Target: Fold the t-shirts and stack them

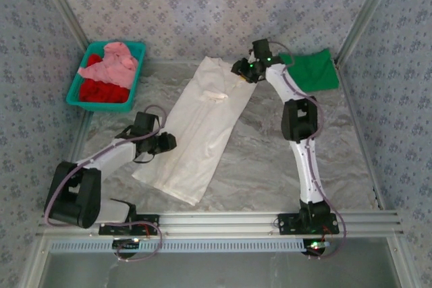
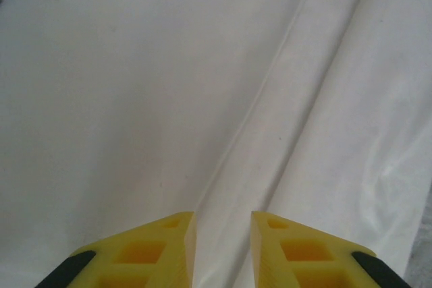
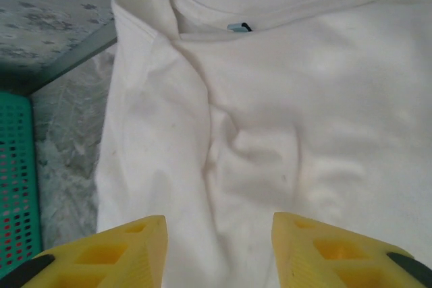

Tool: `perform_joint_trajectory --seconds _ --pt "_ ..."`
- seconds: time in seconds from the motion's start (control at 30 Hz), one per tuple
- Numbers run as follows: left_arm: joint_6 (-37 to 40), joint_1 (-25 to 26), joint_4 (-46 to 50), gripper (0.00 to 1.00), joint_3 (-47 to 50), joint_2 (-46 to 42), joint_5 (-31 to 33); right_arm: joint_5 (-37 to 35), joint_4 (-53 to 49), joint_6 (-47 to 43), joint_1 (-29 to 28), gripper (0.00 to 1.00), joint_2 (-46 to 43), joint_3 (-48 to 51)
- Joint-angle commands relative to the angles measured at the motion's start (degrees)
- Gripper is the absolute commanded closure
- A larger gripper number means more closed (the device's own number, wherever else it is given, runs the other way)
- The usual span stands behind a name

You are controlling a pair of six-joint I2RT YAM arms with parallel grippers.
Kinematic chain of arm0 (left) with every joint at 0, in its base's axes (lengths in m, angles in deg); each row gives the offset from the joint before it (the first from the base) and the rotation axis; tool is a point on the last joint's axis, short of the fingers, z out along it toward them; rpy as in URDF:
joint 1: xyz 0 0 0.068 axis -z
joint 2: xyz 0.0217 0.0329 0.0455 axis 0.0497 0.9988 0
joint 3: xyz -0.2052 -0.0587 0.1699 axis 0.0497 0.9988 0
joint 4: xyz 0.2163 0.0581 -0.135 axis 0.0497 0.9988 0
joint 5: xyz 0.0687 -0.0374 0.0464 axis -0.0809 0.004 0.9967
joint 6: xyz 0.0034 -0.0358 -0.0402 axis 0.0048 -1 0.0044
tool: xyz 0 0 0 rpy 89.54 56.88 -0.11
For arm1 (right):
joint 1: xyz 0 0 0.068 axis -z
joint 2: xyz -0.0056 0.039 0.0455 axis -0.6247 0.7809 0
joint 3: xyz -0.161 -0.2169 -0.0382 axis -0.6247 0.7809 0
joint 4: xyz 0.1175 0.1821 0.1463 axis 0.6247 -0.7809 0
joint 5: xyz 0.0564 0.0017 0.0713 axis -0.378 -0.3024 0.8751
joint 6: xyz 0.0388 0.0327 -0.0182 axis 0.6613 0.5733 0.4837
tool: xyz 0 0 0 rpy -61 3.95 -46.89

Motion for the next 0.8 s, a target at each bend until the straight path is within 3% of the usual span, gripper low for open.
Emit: perform_joint_trajectory --seconds 0.0,0.17,0.37,0.47,0.57,0.67,0.77 --pt "-1.53 0.19 -4.92 0.74 0.92 2.37 0.65 -1.56 2.61 -2.83 -0.12 0.52 -13.98 9.80" --pt "-4.71 2.25 -10.04 0.76 3.49 5.92 -0.57 -2.32 11.09 -4.24 -0.49 0.52 -28.10 33.00" --pt "-8.96 8.65 -14.36 0.77 4.89 8.72 -0.39 -3.69 16.21 -6.23 0.36 0.52 -36.57 49.36" --pt "-13.17 12.00 -19.43 0.78 3.91 10.12 -4.12 -1.89 20.74 -3.83 2.79 0.53 -38.76 56.78" --pt "-16.91 17.27 -24.00 0.77 0.21 11.84 -7.22 -1.88 21.26 -4.25 4.48 0.53 -39.58 60.47" --pt "-15.86 21.51 -21.60 0.76 -6.85 14.22 -9.30 -2.19 20.18 -5.80 5.19 0.53 -39.67 61.08" --pt "-16.40 21.72 -23.62 0.76 -8.49 13.40 -11.15 -2.51 20.29 -6.09 5.22 0.53 -39.61 60.82"
